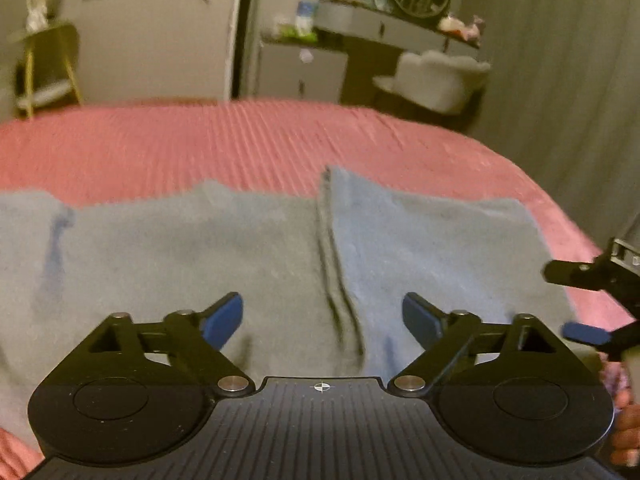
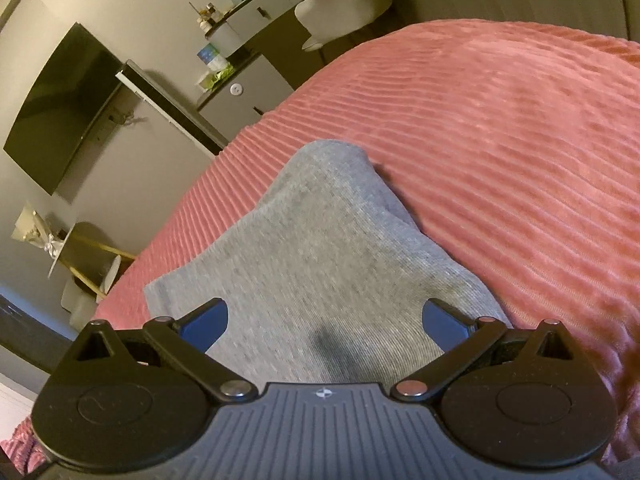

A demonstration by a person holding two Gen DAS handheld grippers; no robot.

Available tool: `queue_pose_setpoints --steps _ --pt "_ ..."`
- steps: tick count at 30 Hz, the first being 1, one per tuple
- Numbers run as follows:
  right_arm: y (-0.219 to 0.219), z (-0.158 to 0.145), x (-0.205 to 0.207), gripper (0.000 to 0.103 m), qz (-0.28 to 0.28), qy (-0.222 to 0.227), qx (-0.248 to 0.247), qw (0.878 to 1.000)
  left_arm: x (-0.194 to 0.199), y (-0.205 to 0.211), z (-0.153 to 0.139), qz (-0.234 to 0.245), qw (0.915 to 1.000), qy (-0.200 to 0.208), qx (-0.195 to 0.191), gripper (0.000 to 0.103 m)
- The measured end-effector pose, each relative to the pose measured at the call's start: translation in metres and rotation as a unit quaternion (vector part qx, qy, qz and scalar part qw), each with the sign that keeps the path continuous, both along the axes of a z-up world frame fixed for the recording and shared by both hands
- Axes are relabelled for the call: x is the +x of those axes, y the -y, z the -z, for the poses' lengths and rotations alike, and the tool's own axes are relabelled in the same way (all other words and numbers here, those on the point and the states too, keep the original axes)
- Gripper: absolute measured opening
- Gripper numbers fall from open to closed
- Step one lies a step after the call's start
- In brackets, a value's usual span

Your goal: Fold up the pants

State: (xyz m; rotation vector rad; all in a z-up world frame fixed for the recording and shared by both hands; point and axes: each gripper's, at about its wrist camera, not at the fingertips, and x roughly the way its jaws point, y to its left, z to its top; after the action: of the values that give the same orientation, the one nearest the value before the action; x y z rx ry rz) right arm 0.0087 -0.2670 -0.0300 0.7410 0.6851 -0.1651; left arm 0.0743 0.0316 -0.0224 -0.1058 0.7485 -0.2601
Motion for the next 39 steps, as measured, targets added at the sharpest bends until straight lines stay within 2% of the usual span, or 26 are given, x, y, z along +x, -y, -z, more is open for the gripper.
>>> queue_pose_setpoints --steps 2,4,5,6,8,11,14,18,21,24,27,34,39 --pt "-0.001 0.0 0.001 0.103 -0.002 -0.004 -0.004 1.0 0.009 0.004 0.016 0.003 0.9987 -0.05 0.006 0.094" --pt "-0.001 0.0 0.001 0.103 -0.003 -0.006 -0.008 1.0 0.018 0.005 0.03 -0.021 0.9951 -0.089 0.039 0.093" --pt "-0.002 0.0 0.002 0.103 -0.005 -0.009 -0.01 1.0 0.02 -0.001 0.032 -0.026 0.9948 -0.096 0.023 0.093" --pt "-0.003 0.0 0.003 0.103 -0.007 -0.012 -0.013 1.0 0.018 -0.01 0.027 -0.035 0.995 -0.093 -0.006 0.09" --pt "-0.005 0.0 0.004 0.103 -0.009 -0.015 -0.02 1.0 0.009 -0.032 0.013 -0.056 0.9947 -0.058 -0.064 0.092" --pt "-0.006 0.0 0.005 0.103 -0.012 -0.018 -0.027 0.999 -0.002 -0.062 0.002 -0.092 0.9883 -0.029 -0.118 0.096" --pt "-0.006 0.0 0.005 0.103 -0.01 -0.019 -0.024 0.999 -0.01 -0.09 -0.004 -0.131 0.9814 -0.033 -0.136 0.096" --pt "-0.006 0.0 0.004 0.103 -0.013 -0.017 -0.026 0.999 -0.024 -0.14 -0.008 -0.169 0.9676 -0.029 -0.185 0.1" --pt "-0.011 0.001 0.009 0.103 -0.022 -0.03 -0.048 0.998 -0.029 -0.166 -0.004 -0.203 0.9651 -0.024 -0.164 0.1" --pt "-0.021 0.0 0.013 0.103 -0.042 -0.046 -0.079 0.995 -0.031 -0.183 0.006 -0.228 0.9596 -0.045 -0.158 0.1" --pt "-0.028 0.0 0.015 0.103 -0.055 -0.055 -0.095 0.992 -0.027 -0.189 0.007 -0.227 0.9567 -0.054 -0.174 0.1" --pt "-0.028 -0.002 0.013 0.103 -0.055 -0.051 -0.095 0.993 -0.022 -0.183 0.009 -0.215 0.9621 -0.066 -0.154 0.1" --pt "-0.027 -0.007 0.008 0.103 -0.05 -0.031 -0.087 0.994 -0.023 -0.192 0.014 -0.21 0.9588 -0.071 -0.177 0.1"
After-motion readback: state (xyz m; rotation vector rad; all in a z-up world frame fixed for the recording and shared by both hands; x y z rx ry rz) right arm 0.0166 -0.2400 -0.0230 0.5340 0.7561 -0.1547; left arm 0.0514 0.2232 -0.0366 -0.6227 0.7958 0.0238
